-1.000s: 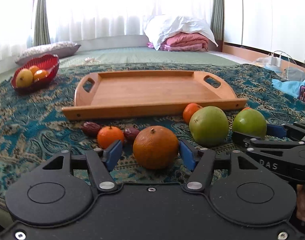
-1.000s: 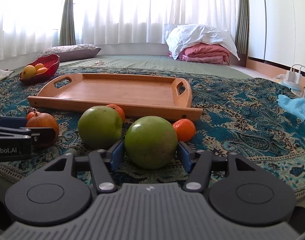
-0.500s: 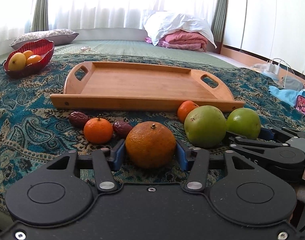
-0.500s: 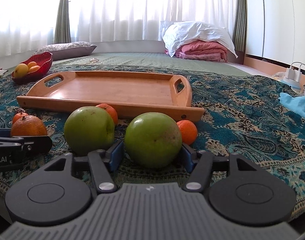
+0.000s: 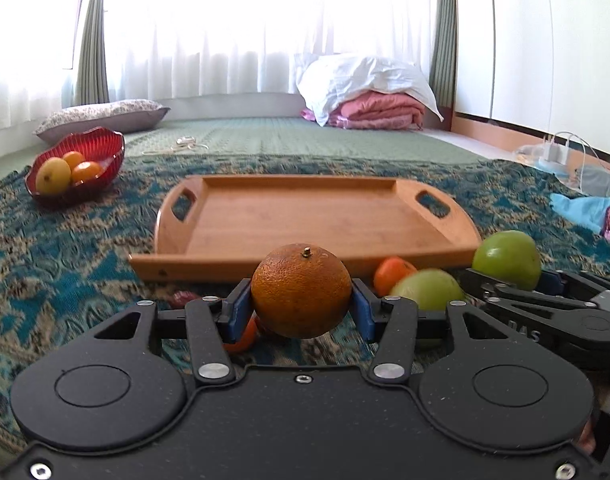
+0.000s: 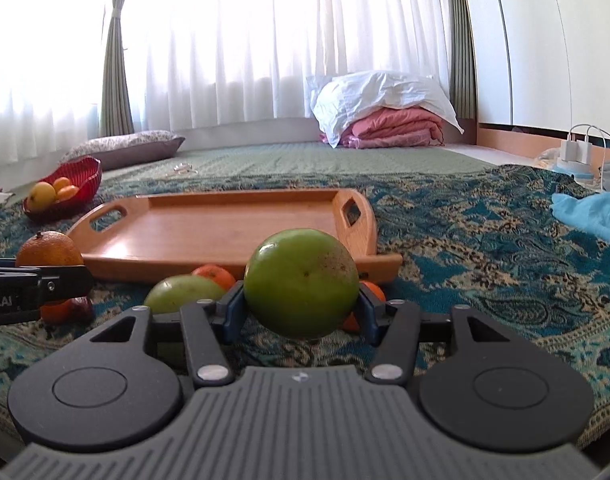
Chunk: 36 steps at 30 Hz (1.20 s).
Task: Organize fruits
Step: 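Close left tool on the large orange while right tool grasps the green fruit, lift, then carry the orange in left tool and green fruit in right tool over the tray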
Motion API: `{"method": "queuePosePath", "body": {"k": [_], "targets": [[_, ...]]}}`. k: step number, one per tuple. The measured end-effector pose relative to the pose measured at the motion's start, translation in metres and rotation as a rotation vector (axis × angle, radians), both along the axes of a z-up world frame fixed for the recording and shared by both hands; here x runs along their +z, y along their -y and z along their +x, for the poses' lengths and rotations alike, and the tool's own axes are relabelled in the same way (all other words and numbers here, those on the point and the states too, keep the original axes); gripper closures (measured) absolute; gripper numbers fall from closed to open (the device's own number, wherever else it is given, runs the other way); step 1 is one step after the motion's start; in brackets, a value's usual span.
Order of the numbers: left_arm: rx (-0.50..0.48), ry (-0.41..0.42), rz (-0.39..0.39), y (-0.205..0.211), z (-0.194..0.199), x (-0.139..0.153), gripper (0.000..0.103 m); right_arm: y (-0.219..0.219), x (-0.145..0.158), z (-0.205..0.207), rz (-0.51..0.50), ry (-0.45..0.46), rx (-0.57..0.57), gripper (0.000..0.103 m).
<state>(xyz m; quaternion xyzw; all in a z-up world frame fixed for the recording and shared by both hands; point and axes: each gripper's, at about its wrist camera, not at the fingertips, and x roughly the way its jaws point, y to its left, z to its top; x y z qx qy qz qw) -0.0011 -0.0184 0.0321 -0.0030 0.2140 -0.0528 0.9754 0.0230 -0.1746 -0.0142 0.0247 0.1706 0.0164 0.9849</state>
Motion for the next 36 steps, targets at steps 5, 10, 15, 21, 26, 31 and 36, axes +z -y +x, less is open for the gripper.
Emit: {"method": "queuePosePath", "body": {"k": [5, 10, 15, 21, 26, 31, 36], "targets": [[0.020, 0.003, 0.005, -0.006, 0.013, 0.009, 0.055, -0.002, 0.015, 0.007, 0.011, 0.021, 0.020, 0.044], [0.033, -0.020, -0.001, -0.016, 0.032, 0.016, 0.055, -0.003, 0.025, 0.022, 0.016, 0.016, 0.036, 0.044], [0.039, -0.038, -0.016, -0.026, 0.054, 0.024, 0.055, -0.005, 0.031, 0.043, 0.020, -0.016, 0.053, 0.044], [0.055, -0.072, -0.038, -0.039, 0.082, 0.028, 0.055, -0.006, 0.036, 0.065, 0.030, -0.049, 0.060, 0.044], [0.065, -0.101, -0.041, -0.044, 0.104, 0.023, 0.055, -0.010, 0.039, 0.082, -0.003, -0.079, 0.071, 0.044], [0.069, -0.151, -0.069, -0.049, 0.125, 0.018, 0.055, -0.009, 0.036, 0.099, -0.014, -0.124, 0.077, 0.044], [0.071, -0.185, -0.064, -0.051, 0.144, 0.013, 0.055, -0.004, 0.031, 0.116, 0.000, -0.180, 0.076, 0.044]]}}
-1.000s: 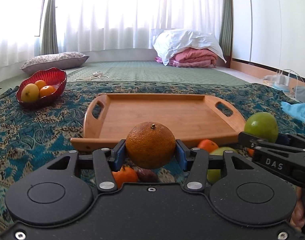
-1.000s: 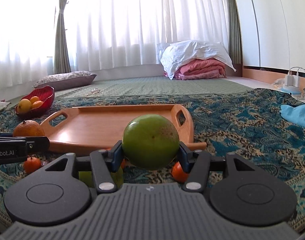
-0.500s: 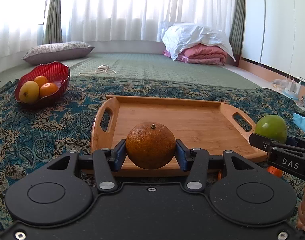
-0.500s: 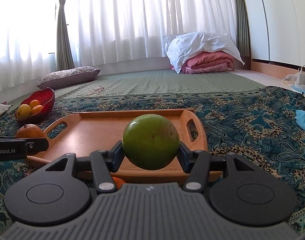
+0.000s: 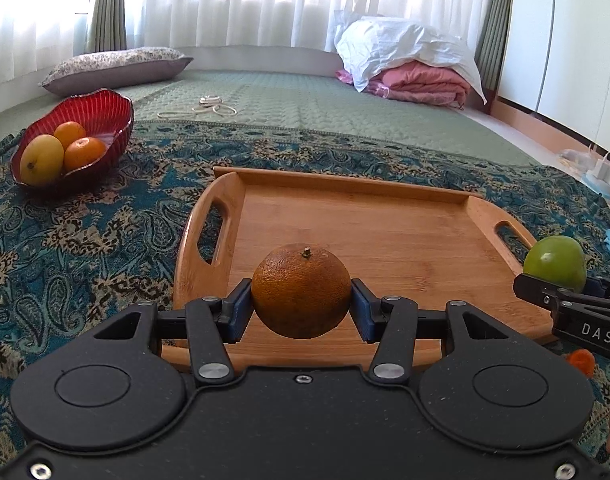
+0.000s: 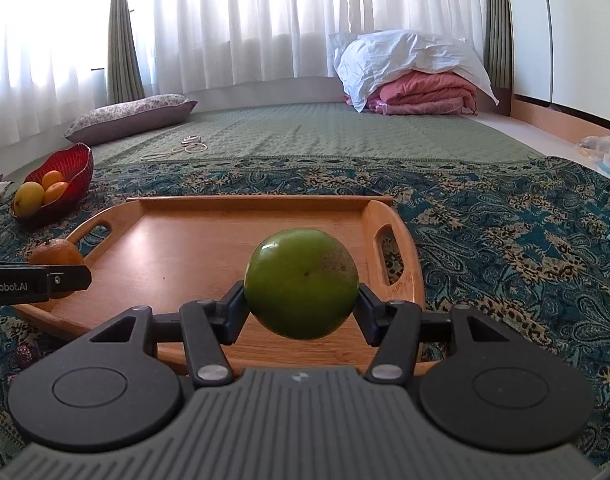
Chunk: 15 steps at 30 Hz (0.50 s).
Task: Organize fruits
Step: 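Carry the orange in left tool and green fruit in right tool over the tray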
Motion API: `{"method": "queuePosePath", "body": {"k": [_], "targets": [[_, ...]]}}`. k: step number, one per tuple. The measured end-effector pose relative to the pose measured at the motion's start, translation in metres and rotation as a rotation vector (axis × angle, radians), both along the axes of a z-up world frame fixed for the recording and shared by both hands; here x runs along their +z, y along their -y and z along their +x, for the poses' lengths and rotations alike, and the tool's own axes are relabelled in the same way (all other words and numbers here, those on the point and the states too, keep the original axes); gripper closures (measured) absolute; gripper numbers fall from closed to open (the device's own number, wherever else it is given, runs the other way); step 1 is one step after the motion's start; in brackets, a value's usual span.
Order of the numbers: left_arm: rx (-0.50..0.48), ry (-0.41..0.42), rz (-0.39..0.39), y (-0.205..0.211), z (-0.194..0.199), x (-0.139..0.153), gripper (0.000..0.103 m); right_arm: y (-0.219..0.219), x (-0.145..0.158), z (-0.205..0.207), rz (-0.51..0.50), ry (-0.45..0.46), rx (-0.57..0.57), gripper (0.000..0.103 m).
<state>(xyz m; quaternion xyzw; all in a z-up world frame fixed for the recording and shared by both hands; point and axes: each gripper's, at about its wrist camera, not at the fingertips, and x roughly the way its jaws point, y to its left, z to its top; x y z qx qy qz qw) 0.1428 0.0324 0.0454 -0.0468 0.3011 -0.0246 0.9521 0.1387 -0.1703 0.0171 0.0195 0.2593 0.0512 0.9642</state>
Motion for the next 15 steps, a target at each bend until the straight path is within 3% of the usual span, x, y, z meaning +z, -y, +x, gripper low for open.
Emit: {"method": "queuePosePath", "body": {"k": [15], "targets": [[-0.003, -0.091, 0.021, 0.003, 0.037, -0.015, 0.055, 0.004, -0.016, 0.030, 0.013, -0.124, 0.003, 0.044]]}}
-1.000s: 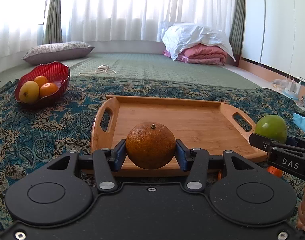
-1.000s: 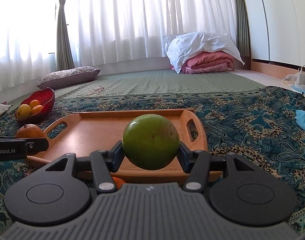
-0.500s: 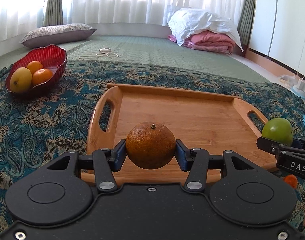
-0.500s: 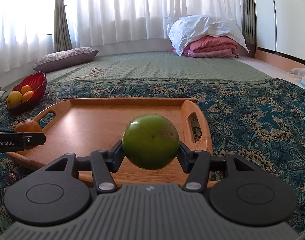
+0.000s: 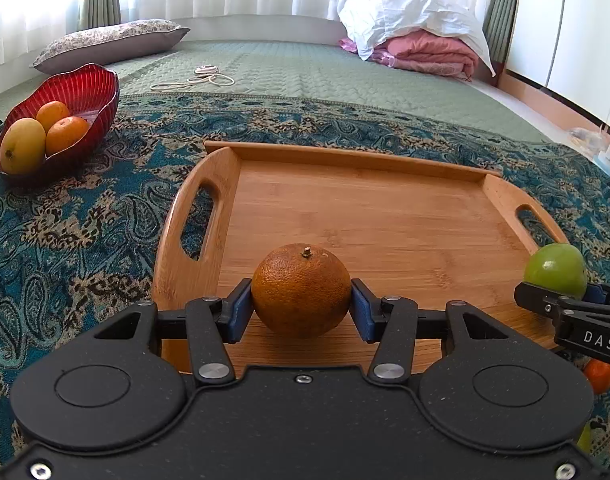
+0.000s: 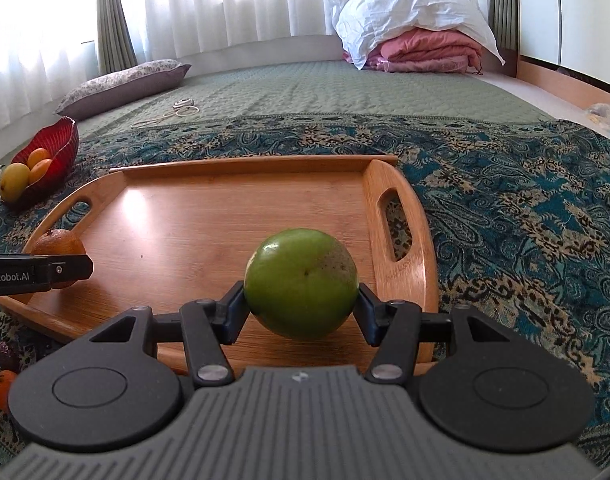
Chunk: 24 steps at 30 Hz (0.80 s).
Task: Organize fruits
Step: 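Carry the orange in left tool and green fruit in right tool over the tray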
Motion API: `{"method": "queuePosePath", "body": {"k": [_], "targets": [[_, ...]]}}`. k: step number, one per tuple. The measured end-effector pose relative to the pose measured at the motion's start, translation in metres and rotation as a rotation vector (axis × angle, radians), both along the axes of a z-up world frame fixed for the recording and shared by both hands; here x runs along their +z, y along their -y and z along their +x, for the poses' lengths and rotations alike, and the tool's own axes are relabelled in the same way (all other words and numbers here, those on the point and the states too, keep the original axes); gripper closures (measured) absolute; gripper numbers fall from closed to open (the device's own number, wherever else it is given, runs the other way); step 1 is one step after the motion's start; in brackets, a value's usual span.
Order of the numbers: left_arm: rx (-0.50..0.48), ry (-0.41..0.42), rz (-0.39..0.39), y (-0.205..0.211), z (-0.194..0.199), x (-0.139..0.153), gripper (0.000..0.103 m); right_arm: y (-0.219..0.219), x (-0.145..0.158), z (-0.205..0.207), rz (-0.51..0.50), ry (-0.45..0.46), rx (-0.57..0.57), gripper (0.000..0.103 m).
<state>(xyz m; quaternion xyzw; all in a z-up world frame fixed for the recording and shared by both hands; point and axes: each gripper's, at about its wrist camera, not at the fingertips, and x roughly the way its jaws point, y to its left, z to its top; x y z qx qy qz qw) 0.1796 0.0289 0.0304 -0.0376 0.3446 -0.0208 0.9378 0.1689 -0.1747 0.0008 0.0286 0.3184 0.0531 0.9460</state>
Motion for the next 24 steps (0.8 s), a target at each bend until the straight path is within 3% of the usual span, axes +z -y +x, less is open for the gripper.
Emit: {"method": "queuePosePath", "body": {"k": [24], "targets": [[-0.003, 0.002, 0.038, 0.0034, -0.0003, -0.0046, 0.054, -0.0018, -0.0027, 0.0039, -0.007, -0.012, -0.002, 0.044]]}}
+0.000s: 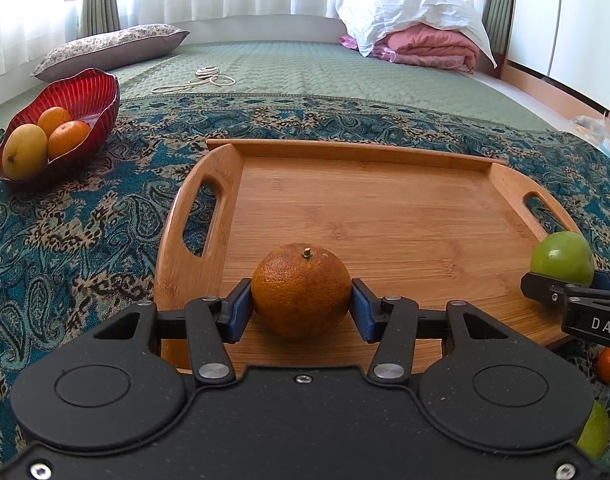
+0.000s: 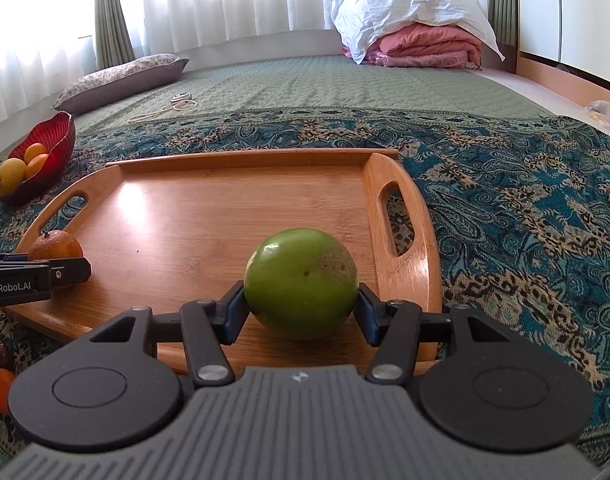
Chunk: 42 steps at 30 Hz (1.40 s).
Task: Organize fruits
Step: 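Carry the orange in left tool and green fruit in right tool over the tray, then lower and open left tool on the tray while right tool releases its green fruit, then move left tool to the small tangerine while right tool approaches another green fruit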
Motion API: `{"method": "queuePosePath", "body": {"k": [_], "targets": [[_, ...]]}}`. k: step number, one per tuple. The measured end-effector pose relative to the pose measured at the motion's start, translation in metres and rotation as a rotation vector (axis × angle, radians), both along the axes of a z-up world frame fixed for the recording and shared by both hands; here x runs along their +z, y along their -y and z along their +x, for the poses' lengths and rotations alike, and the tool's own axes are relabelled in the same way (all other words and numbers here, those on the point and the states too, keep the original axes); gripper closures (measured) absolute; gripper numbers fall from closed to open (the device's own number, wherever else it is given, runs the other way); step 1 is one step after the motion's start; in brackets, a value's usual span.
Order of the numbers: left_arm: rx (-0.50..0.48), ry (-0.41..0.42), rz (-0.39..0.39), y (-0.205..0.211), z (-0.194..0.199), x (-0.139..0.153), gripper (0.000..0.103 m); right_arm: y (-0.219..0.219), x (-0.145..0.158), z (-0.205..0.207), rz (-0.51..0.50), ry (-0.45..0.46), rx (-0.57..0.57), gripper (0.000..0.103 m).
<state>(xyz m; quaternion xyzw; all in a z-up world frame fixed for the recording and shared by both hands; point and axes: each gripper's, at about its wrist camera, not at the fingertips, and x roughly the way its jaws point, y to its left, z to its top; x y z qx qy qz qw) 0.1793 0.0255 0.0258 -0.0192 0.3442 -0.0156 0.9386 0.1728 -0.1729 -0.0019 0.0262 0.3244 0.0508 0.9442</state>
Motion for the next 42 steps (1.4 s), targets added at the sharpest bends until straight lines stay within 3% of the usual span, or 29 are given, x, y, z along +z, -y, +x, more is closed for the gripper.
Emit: {"method": "queuePosePath", "body": {"k": [8, 11, 14, 16, 21, 31, 42], "targets": [[-0.002, 0.017, 0.009, 0.001, -0.002, 0.002, 0.051, 0.000, 0.000, -0.001, 0.000, -0.005, 0.001, 0.040], [-0.015, 0.033, 0.004, 0.000, -0.006, 0.005, 0.032, -0.001, -0.001, -0.002, -0.008, -0.004, 0.005, 0.032], [-0.027, 0.043, 0.003, -0.001, -0.011, 0.008, 0.029, -0.001, -0.001, -0.003, -0.019, -0.002, 0.007, 0.027], [-0.030, 0.050, 0.015, 0.000, -0.015, 0.010, 0.019, 0.000, -0.001, -0.005, -0.019, 0.001, 0.006, 0.024], [-0.041, 0.082, 0.013, -0.001, -0.029, 0.018, 0.013, 0.001, 0.002, -0.011, -0.008, 0.013, 0.009, 0.014], [-0.063, 0.129, -0.010, 0.002, -0.060, 0.028, 0.006, -0.009, 0.011, -0.035, -0.051, 0.066, 0.044, 0.001], [-0.072, 0.159, -0.012, 0.001, -0.095, 0.026, 0.001, -0.024, 0.022, -0.073, -0.083, 0.150, 0.109, 0.000]]}}
